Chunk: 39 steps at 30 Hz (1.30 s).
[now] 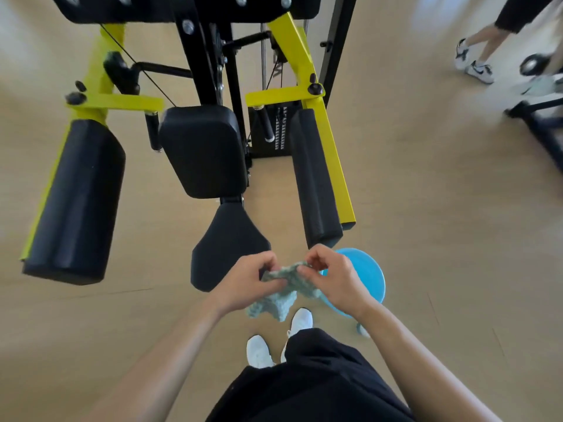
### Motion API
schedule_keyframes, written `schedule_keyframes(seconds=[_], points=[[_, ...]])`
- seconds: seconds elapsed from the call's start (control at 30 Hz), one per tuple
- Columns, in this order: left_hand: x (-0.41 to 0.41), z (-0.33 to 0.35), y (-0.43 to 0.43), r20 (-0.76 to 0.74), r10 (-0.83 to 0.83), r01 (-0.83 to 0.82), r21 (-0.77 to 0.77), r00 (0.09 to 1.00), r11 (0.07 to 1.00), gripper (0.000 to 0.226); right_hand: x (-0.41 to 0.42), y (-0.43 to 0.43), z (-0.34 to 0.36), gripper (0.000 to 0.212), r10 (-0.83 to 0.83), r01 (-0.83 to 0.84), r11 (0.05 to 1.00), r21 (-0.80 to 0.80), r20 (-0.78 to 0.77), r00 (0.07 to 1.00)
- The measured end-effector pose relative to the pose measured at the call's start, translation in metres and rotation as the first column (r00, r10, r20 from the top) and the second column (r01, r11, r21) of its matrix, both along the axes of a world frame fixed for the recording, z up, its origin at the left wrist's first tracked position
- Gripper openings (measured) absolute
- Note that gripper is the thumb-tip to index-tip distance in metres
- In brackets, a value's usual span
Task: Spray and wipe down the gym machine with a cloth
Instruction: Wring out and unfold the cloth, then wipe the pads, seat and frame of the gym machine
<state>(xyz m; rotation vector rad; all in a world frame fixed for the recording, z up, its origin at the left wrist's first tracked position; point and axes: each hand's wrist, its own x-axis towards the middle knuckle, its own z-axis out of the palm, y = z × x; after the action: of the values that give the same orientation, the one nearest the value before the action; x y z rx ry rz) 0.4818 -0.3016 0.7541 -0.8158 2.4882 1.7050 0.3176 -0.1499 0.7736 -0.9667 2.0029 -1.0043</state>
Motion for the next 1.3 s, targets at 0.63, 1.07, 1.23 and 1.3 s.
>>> schedule_keyframes(seconds=[0.63, 1.07, 1.23, 1.3], points=[[-0.034, 0.027, -0.100, 0.123, -0.186, 0.150, 0.256, 0.975, 0.955, 0.022, 0.017, -0.050, -0.002, 0.007, -0.234, 0.231, 0.972, 0.037, 0.117, 0.965], [-0.100, 0.016, -0.092, -0.201, 0.154, -0.176, -0.094, 0.967, 0.980, 0.014, 0.035, -0.061, 0.022, 0.025, -0.646, 0.637, 0.763, -0.109, -0.133, 0.752], [-0.129, 0.014, -0.048, -0.216, 0.255, -0.212, 0.204, 0.942, 0.956, 0.030, 0.018, -0.057, 0.017, 0.021, -0.781, 0.754, 0.622, -0.213, -0.241, 0.576], [-0.131, 0.004, -0.035, -0.189, 0.262, -0.229, 0.178, 0.946, 0.957, 0.051, 0.007, -0.052, 0.012, 0.020, -0.804, 0.781, 0.590, -0.203, -0.240, 0.545]])
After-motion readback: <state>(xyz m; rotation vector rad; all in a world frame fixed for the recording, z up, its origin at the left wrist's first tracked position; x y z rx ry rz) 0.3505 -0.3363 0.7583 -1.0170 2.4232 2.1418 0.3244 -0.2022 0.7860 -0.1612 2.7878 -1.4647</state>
